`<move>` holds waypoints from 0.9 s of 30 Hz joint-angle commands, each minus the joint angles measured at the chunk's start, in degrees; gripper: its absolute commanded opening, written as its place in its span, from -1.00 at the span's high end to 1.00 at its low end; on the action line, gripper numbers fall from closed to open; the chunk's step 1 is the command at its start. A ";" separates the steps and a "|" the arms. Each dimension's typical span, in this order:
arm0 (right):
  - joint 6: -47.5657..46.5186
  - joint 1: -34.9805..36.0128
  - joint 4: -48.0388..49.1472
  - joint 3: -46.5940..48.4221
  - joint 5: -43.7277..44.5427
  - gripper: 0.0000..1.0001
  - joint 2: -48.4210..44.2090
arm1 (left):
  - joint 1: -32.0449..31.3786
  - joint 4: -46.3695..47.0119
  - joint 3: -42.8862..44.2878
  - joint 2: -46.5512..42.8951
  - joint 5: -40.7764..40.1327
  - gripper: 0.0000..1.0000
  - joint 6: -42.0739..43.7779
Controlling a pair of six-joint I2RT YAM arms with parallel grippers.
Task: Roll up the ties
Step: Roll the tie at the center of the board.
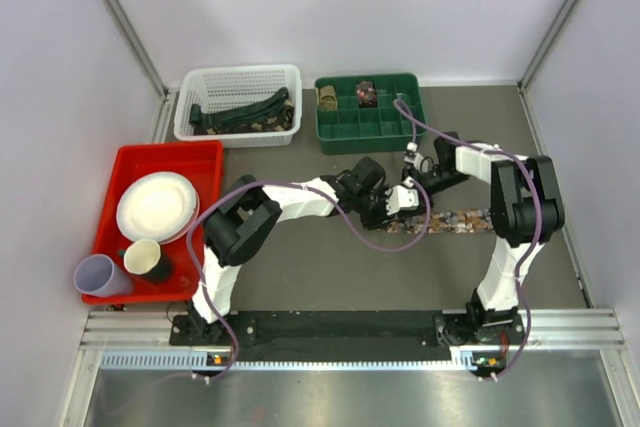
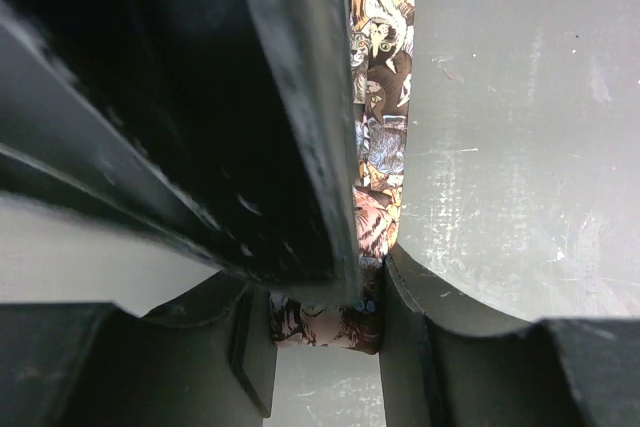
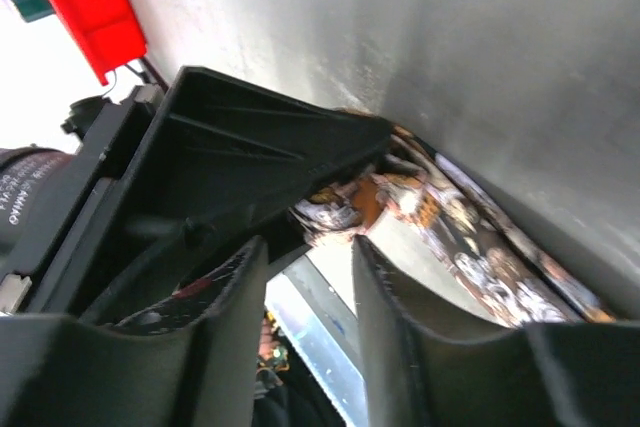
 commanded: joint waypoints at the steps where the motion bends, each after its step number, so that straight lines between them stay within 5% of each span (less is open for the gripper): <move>1: 2.08 1.54 5.35 -0.69 -4.55 0.29 1.15 | 0.82 -15.83 -2.90 5.25 -7.55 0.98 2.63; 8: 1.03 2.25 4.47 -0.78 -2.01 0.74 3.18 | 0.73 -15.83 -2.81 5.86 -7.46 0.97 2.02; 10: -0.29 2.16 3.25 -0.61 -0.16 0.66 3.26 | 0.73 -15.74 -2.81 5.69 -7.29 0.98 1.93; 14: -0.74 0.67 4.90 -1.22 1.86 0.11 1.17 | 0.73 -15.74 -3.08 5.60 -7.11 0.98 1.75; 18: 1.63 0.93 8.51 -1.14 -0.23 0.05 1.50 | 0.82 -15.56 -3.25 5.60 -6.94 0.99 1.66; 21: 2.25 1.80 10.62 -1.22 -1.47 0.14 2.12 | 0.73 -15.48 -3.25 5.77 -6.85 0.98 1.58; 27: -0.02 2.42 8.35 -0.79 0.28 0.91 3.26 | 1.08 -15.74 -2.99 5.95 -6.50 0.91 0.88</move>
